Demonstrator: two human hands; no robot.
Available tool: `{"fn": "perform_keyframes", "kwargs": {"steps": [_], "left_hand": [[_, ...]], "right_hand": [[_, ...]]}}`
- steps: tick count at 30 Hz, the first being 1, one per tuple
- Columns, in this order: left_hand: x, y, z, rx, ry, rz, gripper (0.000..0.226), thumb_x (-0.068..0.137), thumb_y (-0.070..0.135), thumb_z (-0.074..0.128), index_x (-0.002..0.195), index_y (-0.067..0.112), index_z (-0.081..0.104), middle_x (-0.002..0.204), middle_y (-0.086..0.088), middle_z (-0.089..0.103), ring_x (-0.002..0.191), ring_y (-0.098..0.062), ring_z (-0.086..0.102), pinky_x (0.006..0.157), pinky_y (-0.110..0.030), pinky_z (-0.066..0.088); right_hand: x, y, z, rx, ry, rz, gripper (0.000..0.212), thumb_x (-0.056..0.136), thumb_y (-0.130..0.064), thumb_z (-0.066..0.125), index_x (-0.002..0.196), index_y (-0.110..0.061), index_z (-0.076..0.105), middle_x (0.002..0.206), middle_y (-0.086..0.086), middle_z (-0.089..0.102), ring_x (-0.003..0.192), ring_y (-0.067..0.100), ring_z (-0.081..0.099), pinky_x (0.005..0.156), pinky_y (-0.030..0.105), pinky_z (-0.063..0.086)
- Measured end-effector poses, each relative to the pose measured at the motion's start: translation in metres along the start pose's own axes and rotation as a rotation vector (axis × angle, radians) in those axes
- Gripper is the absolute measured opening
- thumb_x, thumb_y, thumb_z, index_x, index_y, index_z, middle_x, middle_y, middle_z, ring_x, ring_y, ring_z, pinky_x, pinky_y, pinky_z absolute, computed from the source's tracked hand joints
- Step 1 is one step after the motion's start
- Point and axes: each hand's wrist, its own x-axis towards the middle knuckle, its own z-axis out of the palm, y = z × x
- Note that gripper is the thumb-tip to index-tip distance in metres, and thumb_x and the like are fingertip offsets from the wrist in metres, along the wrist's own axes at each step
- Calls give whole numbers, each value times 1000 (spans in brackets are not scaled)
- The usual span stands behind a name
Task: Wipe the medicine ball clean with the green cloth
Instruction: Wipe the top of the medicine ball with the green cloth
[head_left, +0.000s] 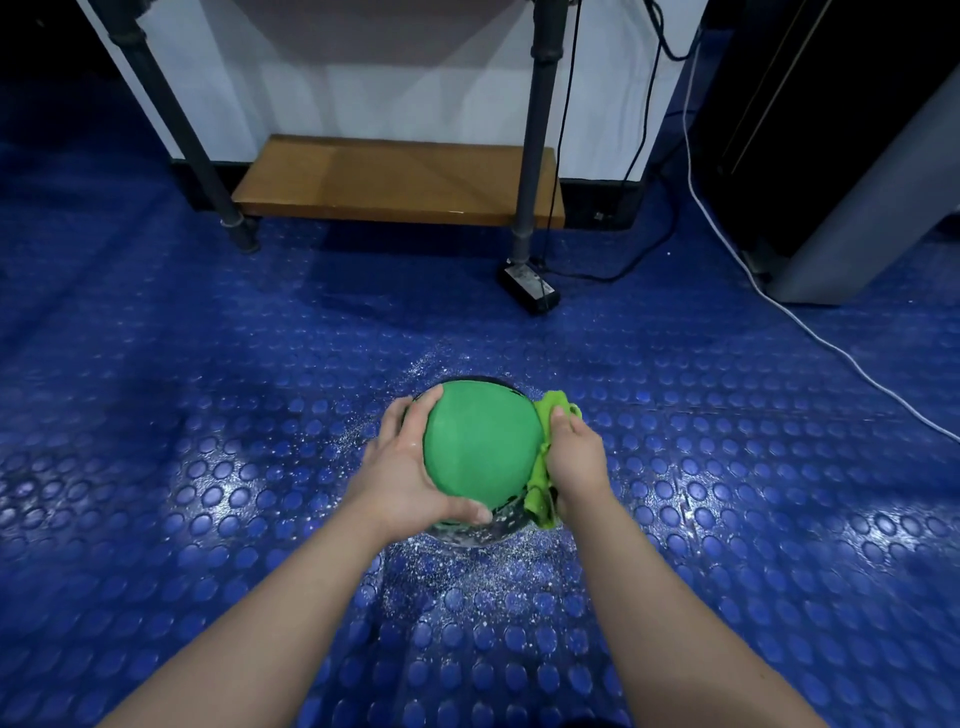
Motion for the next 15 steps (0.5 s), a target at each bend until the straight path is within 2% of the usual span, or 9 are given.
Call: {"fn": "perform_keyframes", "kwargs": {"steps": [1, 3, 5, 6, 7, 9, 10, 13, 15], "left_hand": [[-2, 0, 1, 16, -5, 10, 142, 32, 58, 91, 139, 64, -2, 156, 22, -3, 144, -30, 19, 113, -59, 28], [-7, -1, 2, 40, -7, 30, 142, 34, 56, 92, 138, 66, -4, 156, 24, -7, 145, -28, 16, 113, -59, 26], [-12, -3, 0, 58, -24, 70, 142, 35, 54, 93, 138, 66, -4, 154, 27, -8, 146, -26, 15, 113, -59, 27], [-13, -5, -2, 68, -40, 100, 142, 35, 53, 94, 138, 66, -3, 154, 28, -9, 146, -24, 14, 113, -58, 28], [-13, -7, -4, 79, -58, 131, 142, 36, 52, 94, 139, 66, -3, 154, 29, -9, 146, -22, 14, 113, -58, 29], [-10, -8, -9, 115, -92, 191, 142, 36, 51, 94, 139, 66, -2, 154, 30, -10, 147, -19, 13, 114, -56, 29], [-8, -9, -11, 137, -109, 224, 142, 36, 52, 93, 140, 66, -2, 154, 30, -10, 147, -19, 13, 114, -56, 30], [-1, -12, -17, 186, -155, 332, 141, 36, 57, 92, 141, 65, -2, 156, 27, -9, 147, -17, 13, 115, -53, 29], [2, -17, -21, 202, -183, 380, 140, 38, 58, 91, 140, 65, -5, 154, 31, -12, 147, -12, 12, 117, -47, 27]], "right_hand": [[7, 7, -2, 41, -14, 71, 48, 90, -50, 41, 119, -15, 57, 118, 5, 58, 117, 31, 55, 103, 51, 42], [15, 15, -10, 133, -68, 228, 49, 92, -45, 43, 115, -5, 58, 111, 16, 66, 98, 32, 65, 92, 55, 50], [10, 7, -21, 193, -110, 340, 38, 99, -35, 43, 105, -1, 58, 91, 20, 67, 74, 29, 67, 79, 49, 56], [7, 2, -26, 192, -105, 339, 36, 99, -33, 43, 106, 0, 57, 90, 20, 67, 74, 30, 66, 77, 47, 55], [6, -2, -30, 136, -81, 264, 37, 99, -33, 43, 110, -1, 57, 95, 19, 66, 81, 31, 65, 81, 46, 53], [-4, -17, -32, -96, 38, -39, 42, 100, -36, 38, 117, -3, 57, 104, 13, 62, 96, 29, 59, 92, 42, 47], [-13, -25, -29, -166, 46, -195, 44, 100, -38, 36, 122, -6, 57, 110, 10, 61, 103, 27, 57, 96, 39, 44], [-35, -40, -11, -470, -167, -511, 45, 99, -42, 37, 137, -20, 49, 140, 4, 49, 131, 20, 41, 106, 31, 30], [-38, -37, -2, -618, -241, -598, 44, 99, -41, 37, 139, -23, 46, 145, 0, 43, 137, 17, 34, 108, 30, 28]]}}
